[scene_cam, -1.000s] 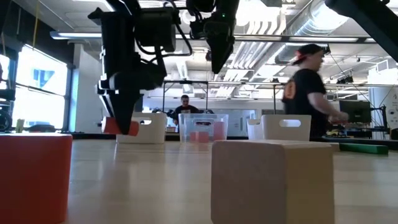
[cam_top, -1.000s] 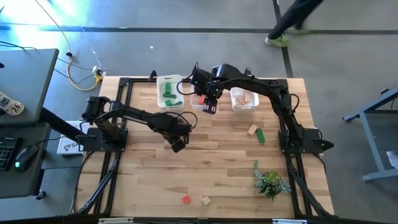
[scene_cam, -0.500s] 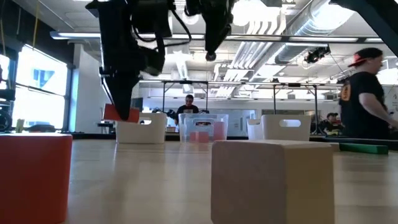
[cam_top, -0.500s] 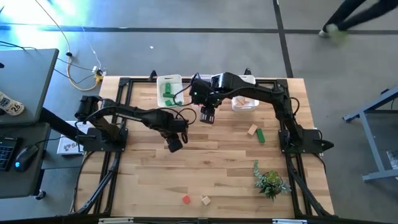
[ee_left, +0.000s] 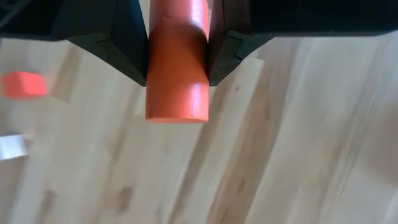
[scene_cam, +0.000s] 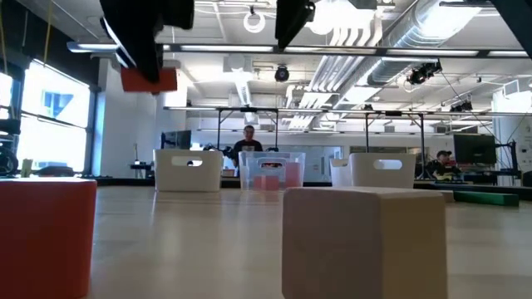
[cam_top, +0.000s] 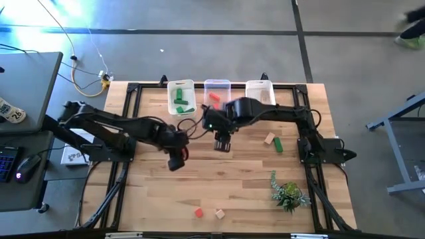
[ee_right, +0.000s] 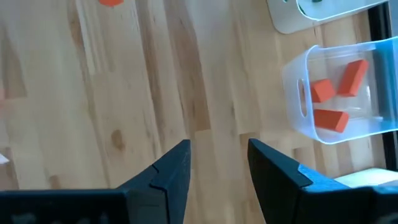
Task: Sort & place blocks by color
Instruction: Put the orange block into the transparent bin
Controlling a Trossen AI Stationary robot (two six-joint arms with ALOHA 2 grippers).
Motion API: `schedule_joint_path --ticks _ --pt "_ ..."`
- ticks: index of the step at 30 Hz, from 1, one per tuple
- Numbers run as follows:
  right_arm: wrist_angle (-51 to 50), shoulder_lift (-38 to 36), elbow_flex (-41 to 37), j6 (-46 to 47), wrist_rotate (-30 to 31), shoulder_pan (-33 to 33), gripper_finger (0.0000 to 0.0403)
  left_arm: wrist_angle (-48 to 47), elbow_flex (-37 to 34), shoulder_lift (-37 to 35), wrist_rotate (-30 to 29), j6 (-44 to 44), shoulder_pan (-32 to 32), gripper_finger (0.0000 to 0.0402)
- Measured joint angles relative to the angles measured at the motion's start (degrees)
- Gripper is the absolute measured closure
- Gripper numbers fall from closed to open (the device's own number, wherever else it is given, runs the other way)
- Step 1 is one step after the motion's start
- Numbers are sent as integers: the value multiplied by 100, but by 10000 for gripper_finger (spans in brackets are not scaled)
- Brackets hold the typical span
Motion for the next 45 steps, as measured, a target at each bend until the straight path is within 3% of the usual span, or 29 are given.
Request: schedule_joint_path --ticks 9,18,30,40,45 --pt "250 0 0 1070 261 717 256 88 2 -726 -50 -104 -657 295" --pt "1122 0 1 1813 252 1257 256 479 2 -961 -52 164 -1401 295" --pt "2337 4 -37 1275 -105 1464 254 1167 2 -955 -66 358 -2029 293" --pt "3233 7 -37 394 -143 1541 184 1695 2 -953 -324 593 -2122 294" --pt "3362 7 -37 340 -163 1537 174 2071 2 -953 -427 882 -2034 294"
